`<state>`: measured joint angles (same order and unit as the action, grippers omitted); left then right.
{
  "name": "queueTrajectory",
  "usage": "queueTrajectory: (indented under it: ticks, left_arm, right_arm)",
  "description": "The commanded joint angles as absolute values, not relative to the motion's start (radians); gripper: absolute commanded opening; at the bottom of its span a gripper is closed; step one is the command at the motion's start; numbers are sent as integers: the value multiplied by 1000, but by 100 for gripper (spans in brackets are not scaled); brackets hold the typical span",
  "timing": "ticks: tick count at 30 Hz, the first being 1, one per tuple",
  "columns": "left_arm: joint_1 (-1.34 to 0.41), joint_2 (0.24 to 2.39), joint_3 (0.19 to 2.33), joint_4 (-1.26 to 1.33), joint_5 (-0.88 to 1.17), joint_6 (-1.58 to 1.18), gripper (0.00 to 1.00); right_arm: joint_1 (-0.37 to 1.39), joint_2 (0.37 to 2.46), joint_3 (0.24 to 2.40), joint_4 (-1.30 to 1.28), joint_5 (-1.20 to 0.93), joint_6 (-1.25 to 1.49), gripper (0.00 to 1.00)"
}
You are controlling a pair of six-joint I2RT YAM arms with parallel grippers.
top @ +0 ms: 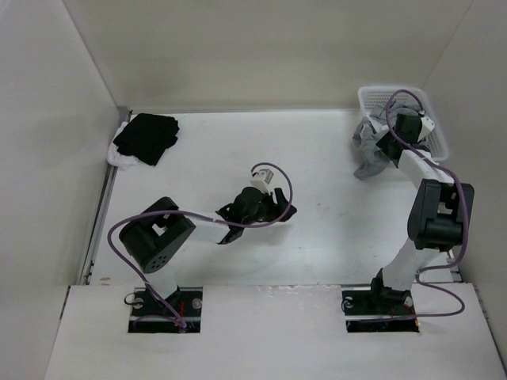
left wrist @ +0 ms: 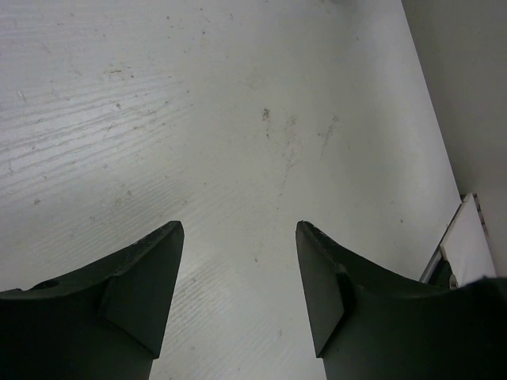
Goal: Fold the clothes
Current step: Grab the tank top from the pile
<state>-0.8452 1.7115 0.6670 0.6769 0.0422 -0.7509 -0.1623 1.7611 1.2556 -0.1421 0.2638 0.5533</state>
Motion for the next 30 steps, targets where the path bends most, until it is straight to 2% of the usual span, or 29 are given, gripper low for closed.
queueTrajectory:
  ticks: [1, 11, 14, 19, 21, 24, 30]
  left_arm:
    - [-847, 1704, 664, 758, 78, -768, 57]
    - [-828, 1715, 661, 761, 83, -788, 57]
    - [-821, 1718, 661, 761, 83, -795, 57]
    - [-811, 1721, 660, 761, 86, -804, 57]
    - [-806, 1723, 660, 761, 86, -805, 57]
    - [-805, 1726, 660, 761, 86, -808, 57]
    - [-805, 1726, 657, 778, 84, -810, 57]
  right_arm:
    - [-168, 1775, 1295, -109, 210, 545, 51]
    - [-179, 1845, 1368, -268, 195, 502, 54]
    - [-177, 1848, 1373, -279, 218, 492, 45]
    - [-183, 1839, 1387, -284, 199, 523, 14]
    - [-188, 1812, 1382, -273, 201, 551, 6]
    - [-197, 1706, 1318, -163, 203, 607, 0]
    - [-196, 1371, 1135, 160, 176, 673, 0]
